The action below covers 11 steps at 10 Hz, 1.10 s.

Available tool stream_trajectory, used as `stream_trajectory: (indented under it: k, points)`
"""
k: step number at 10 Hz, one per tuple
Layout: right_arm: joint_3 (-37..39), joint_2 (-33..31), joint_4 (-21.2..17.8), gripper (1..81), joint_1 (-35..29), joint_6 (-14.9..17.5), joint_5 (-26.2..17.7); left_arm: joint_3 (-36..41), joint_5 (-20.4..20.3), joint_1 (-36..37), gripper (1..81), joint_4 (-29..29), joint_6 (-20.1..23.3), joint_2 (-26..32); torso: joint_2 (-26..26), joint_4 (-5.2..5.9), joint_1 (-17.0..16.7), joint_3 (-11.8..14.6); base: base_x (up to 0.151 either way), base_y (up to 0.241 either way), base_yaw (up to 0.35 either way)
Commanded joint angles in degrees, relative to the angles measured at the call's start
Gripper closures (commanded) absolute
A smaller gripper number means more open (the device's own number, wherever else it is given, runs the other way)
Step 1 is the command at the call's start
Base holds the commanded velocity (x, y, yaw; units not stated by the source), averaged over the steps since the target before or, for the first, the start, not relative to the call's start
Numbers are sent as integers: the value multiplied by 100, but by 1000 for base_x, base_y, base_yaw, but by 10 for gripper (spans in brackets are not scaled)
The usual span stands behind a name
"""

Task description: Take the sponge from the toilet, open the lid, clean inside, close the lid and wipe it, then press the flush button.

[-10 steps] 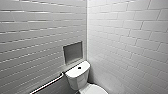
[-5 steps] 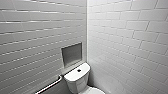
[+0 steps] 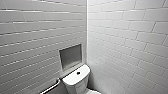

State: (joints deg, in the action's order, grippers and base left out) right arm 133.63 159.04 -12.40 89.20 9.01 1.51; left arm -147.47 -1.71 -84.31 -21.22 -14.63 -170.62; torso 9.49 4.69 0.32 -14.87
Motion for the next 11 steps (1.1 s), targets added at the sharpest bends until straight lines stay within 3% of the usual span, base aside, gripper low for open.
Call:
stream_trajectory:
  k: [1, 11]
  points:
    - [-40, -71, -79, 811, -187, 31, -397, 51, 232, 235, 10, 22, 48, 19, 0, 0, 0, 0, 94, 0, 0]
    - [-5, -63, -61, 811, -187, 31, -397, 51, 232, 226, 10, 22, 48, 10, -2, 0, 4, 0, 80, 0, 0]
